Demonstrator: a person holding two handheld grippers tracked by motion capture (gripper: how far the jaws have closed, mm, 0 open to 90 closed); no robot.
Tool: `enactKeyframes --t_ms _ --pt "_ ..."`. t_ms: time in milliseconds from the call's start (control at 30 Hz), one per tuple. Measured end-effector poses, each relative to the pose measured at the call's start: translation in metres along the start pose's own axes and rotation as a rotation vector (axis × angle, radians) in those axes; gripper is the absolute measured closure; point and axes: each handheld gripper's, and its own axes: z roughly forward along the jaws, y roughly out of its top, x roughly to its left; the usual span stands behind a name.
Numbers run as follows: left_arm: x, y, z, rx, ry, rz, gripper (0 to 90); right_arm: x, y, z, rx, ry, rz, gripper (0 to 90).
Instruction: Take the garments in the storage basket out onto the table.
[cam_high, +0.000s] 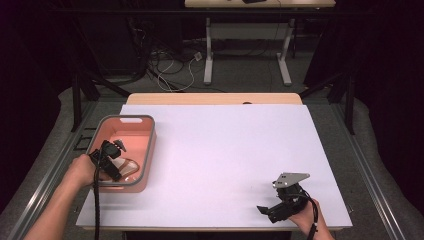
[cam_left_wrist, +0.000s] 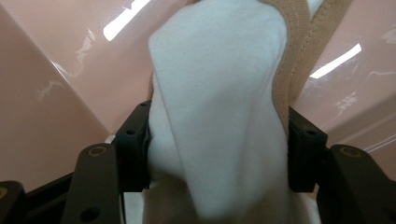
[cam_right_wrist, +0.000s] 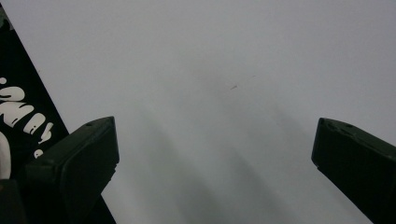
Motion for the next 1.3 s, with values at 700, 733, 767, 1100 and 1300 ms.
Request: enactKeyframes --t_ms 700,733,767,1100,1300 --pt "0.0078 0.0024 0.0034 0.045 0.011 -0.033 28.5 0.0004 -0.0004 -0.0012 0.000 -0.003 0.002 0.4" --pt "0.0083 0.0019 0.0032 0.041 -0.001 -0.032 30.1 0.0004 -0.0004 -0.0011 0.001 -0.003 0.001 0.4" --pt "0.0084 0.0015 0.0028 0.038 -0.008 -0.031 32.9 0.0004 -0.0004 -0.0011 0.000 -0.004 0.000 0.4" --pt "0.0061 -0.0005 -0.0007 0.048 0.004 0.015 50.6 0.0009 -0.0003 -0.0015 -0.002 -0.007 -0.002 0.4" --pt "0.0053 -0.0013 -0.0037 0.039 0.021 0.035 50.6 0.0001 -0.0004 -0.0014 0.001 -0.007 0.001 0.4"
